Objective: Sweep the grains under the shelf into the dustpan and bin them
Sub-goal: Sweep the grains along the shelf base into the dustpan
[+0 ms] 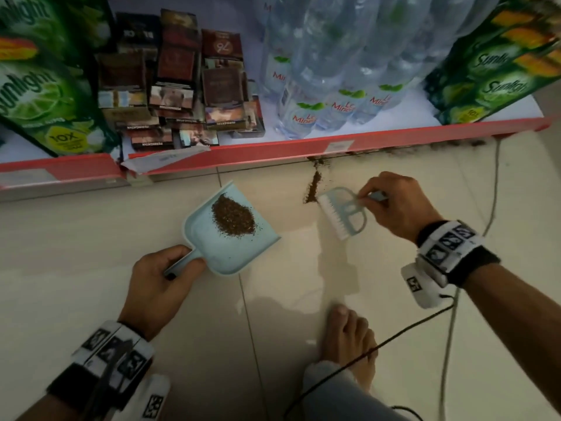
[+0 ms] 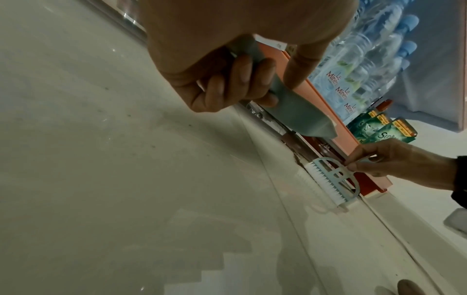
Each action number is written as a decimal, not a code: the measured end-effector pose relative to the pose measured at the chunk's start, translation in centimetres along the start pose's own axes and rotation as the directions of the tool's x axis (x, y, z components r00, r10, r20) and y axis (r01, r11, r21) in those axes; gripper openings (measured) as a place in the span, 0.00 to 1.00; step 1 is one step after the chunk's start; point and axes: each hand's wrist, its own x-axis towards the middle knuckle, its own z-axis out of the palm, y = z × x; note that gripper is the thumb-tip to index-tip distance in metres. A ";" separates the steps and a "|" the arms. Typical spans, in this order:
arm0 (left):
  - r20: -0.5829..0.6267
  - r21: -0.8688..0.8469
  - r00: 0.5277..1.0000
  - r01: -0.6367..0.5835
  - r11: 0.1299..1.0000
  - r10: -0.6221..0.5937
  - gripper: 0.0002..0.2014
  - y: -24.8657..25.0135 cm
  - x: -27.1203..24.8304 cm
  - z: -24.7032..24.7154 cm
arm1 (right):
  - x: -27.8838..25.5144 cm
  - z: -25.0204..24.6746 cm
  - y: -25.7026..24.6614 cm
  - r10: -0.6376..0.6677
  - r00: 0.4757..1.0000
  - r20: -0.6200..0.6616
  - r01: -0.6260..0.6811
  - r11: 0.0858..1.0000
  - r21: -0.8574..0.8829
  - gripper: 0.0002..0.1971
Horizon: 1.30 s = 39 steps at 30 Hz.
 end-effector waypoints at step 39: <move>0.026 -0.016 0.996 0.081 0.997 -0.081 0.22 4.2 1.6 6.6 | 7.7 8.5 -3.7 0.203 0.909 -0.365 0.035 0.835 0.550 0.07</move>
